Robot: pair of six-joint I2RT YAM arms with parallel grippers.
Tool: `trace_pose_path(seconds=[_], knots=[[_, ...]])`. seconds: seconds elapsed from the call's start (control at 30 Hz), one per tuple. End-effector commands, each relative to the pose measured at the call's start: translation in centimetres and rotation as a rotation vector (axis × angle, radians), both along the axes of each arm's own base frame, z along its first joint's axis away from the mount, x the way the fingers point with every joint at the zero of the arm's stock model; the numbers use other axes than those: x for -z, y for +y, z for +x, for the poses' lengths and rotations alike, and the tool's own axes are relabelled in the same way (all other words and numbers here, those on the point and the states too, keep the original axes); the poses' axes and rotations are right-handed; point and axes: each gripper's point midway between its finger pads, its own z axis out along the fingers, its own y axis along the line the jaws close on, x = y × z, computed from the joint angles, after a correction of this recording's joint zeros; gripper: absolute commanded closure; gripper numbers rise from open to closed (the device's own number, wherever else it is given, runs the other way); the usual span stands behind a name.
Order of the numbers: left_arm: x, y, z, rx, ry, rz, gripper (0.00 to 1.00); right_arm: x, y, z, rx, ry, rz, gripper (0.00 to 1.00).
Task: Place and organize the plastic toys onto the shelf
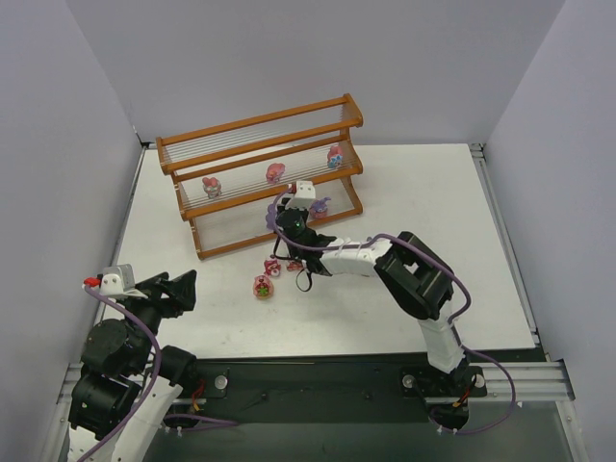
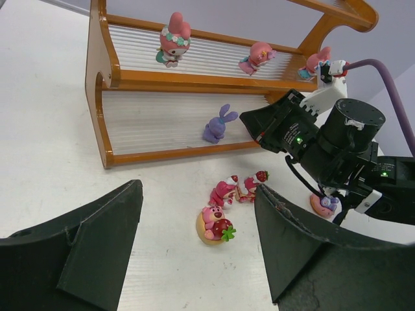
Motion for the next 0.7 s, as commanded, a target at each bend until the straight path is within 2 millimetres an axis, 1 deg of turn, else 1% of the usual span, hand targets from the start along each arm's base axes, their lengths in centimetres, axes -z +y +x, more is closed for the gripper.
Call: trace_pose_path(seconds=[0.0,0.07,0.1,0.23,0.4,0.67], knots=[[-1.0,0.1,0.1,-0.009,-0.038,-0.013,0.2,-0.4,-0.1,1.4,0.071,0.036,0.166,1.0],[-1.0,0.1,0.1,-0.009,-0.035,-0.012,0.2,-0.1,-0.1,1.9,0.076,0.053,0.204,1.0],[-1.0,0.1,0.1,-0.009,-0.038,-0.013,0.21,0.5,0.0,2.0,0.074,0.076,0.232,1.0],[-1.0,0.1,0.1,-0.007,-0.036,-0.011,0.21,1.3,0.0,2.3,0.072,0.101,0.274,1.0],[-1.0,0.1,0.1,-0.007,-0.039,-0.012,0.2,1.7,0.0,2.5,0.069,0.119,0.283,1.0],[-1.1,0.2,0.0,-0.009,-0.041,-0.014,0.2,3.4,0.6,2.5,0.063,0.167,0.304,1.0]])
